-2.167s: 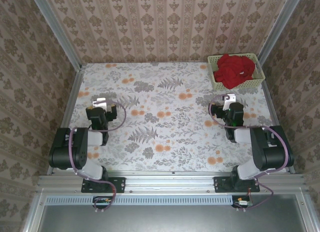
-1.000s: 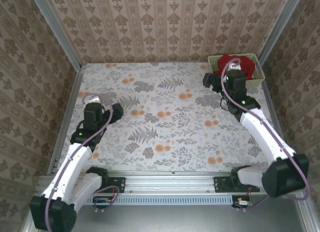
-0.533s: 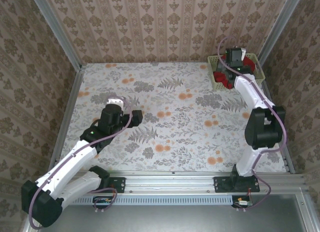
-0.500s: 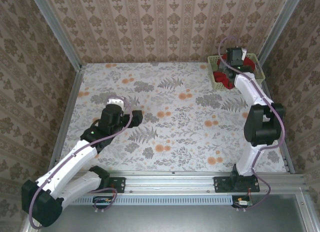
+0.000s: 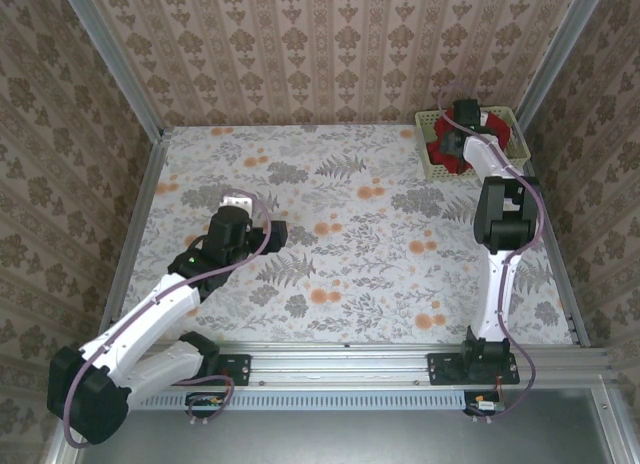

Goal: Fold the inside-out t-shirt

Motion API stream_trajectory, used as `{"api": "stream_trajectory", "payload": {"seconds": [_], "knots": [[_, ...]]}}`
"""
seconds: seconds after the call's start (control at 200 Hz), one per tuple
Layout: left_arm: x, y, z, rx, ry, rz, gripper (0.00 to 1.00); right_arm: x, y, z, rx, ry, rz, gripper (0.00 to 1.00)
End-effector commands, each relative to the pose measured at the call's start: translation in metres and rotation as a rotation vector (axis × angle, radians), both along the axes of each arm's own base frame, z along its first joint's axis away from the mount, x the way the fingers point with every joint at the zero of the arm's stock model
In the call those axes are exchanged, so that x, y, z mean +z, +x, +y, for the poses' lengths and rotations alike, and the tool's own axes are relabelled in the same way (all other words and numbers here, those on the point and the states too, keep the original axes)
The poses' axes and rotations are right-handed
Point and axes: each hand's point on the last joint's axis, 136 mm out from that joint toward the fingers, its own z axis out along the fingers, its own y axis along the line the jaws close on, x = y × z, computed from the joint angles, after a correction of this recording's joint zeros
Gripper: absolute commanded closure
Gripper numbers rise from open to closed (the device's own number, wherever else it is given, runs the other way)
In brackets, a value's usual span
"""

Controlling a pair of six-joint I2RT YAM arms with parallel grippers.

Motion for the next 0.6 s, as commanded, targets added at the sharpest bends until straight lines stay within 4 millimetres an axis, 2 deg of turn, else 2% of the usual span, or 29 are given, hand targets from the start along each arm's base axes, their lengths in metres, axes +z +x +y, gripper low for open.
{"api": "stream_trajectory", "payload": {"seconds": [0.0, 0.105, 0.295, 0.38, 0.485, 0.595], "knots": [[0.001, 0.004, -0.001, -0.003, 0.022, -0.021, 0.00, -0.022, -0.001, -0.007, -0.004, 0.064, 0.068, 0.03], [0.001, 0.006, -0.001, 0.002, 0.024, -0.016, 0.00, -0.030, 0.006, -0.010, -0.015, 0.104, 0.065, 0.11], [0.001, 0.007, -0.002, 0.007, 0.020, -0.012, 0.00, -0.036, 0.014, -0.008, -0.008, 0.139, 0.072, 0.40], [0.002, 0.007, -0.003, 0.006, 0.015, -0.010, 0.00, -0.026, 0.017, -0.008, -0.005, 0.146, 0.053, 0.56], [0.004, 0.006, -0.003, 0.006, 0.015, -0.006, 0.00, -0.003, 0.019, -0.007, -0.004, 0.147, 0.010, 0.75], [0.006, 0.005, -0.005, -0.001, 0.010, -0.005, 0.00, 0.023, 0.018, -0.008, -0.003, 0.136, -0.033, 0.84]]}}
